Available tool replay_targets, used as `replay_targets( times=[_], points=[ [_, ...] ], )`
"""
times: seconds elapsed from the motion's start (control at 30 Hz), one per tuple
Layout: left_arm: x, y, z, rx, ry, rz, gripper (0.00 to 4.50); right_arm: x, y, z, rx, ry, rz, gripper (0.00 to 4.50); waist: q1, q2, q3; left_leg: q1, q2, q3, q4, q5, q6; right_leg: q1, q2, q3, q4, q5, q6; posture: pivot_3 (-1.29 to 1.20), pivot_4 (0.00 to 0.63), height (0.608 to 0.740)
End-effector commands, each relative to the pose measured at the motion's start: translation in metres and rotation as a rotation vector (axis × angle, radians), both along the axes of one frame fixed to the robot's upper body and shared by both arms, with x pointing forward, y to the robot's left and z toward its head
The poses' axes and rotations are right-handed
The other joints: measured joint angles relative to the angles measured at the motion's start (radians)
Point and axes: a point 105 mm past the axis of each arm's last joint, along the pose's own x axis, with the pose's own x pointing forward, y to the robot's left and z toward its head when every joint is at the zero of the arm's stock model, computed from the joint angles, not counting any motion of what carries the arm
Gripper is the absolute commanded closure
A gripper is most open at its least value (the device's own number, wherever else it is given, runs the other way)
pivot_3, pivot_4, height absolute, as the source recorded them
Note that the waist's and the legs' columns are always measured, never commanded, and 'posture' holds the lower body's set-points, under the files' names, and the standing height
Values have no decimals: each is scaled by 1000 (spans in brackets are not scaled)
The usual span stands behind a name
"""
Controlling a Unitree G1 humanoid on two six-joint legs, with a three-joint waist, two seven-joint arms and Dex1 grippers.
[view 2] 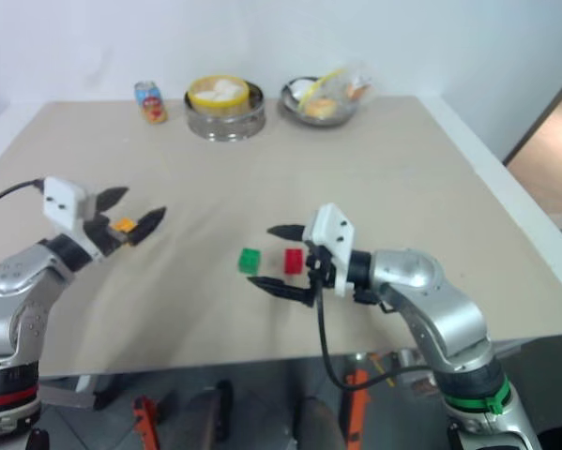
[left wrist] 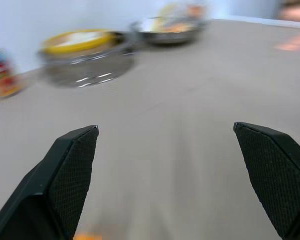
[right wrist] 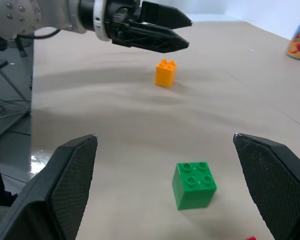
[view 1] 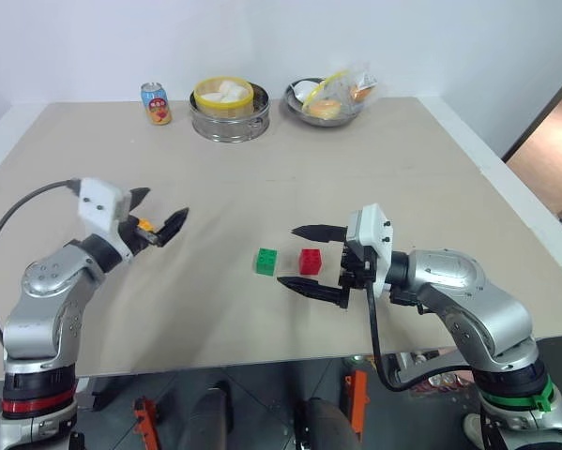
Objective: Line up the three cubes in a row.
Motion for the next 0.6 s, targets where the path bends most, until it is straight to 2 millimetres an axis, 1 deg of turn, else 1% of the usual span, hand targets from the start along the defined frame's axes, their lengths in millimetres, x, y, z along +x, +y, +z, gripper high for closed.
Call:
replay_targets(
  times=[0.03, 0.1, 0.2, 0.27, 0.4, 0.53, 0.57, 0.6],
  points=[
    [-5, 21, 5, 1, -35, 118, 32, 0, 4, 11, 17, -47, 27, 0, 0, 0, 0, 0, 0, 0, 0, 0, 0, 0, 0, 0, 0, 0, 0, 0, 150, 740],
    [-4, 32, -2, 14, -12, 139, 32, 0, 5, 11, 12, -50, 33, 0, 0, 0, 0, 0, 1, 0, 0, 0, 0, -1, 1, -1, 0, 0, 0, 0, 150, 740],
    [-1, 44, -11, 51, 29, 113, 32, 2, 7, 11, 4, -54, 37, 0, 1, 0, 0, 0, 1, 0, 0, 0, 0, -2, 2, -1, 0, 0, 0, 0, 150, 740],
    [1, 47, -17, 78, 61, 68, 32, 2, 8, 11, -2, -58, 36, 0, 1, 0, 0, 0, 2, 0, 0, 0, -1, -2, 1, -1, 0, 0, 0, 0, 150, 740],
    [8, 54, -24, 98, 107, 3, 32, 3, 8, 11, -10, -66, 27, 0, 3, 0, 0, 0, 1, 2, 0, -1, -1, -3, -2, -2, -1, 0, -1, 0, 150, 740],
    [15, 59, -31, 100, 155, -35, 32, 3, 7, 11, -17, -74, 11, 0, 3, 0, 0, 0, 1, 3, -1, -1, -1, -3, -4, -3, -2, 0, -1, 0, 150, 740],
    [18, 59, -33, 106, 167, -44, 32, 2, 6, 11, -18, -75, 6, 0, 3, -1, 0, 0, 2, 7, -1, -1, 0, -4, -9, -7, -2, 1, -1, 0, 150, 740],
    [20, 60, -36, 104, 178, -54, 32, 2, 6, 11, -19, -76, 3, 0, 3, -1, -1, 0, 2, 7, -1, -1, 0, -5, -10, -9, -2, 1, -1, 0, 150, 740]
  ],
)
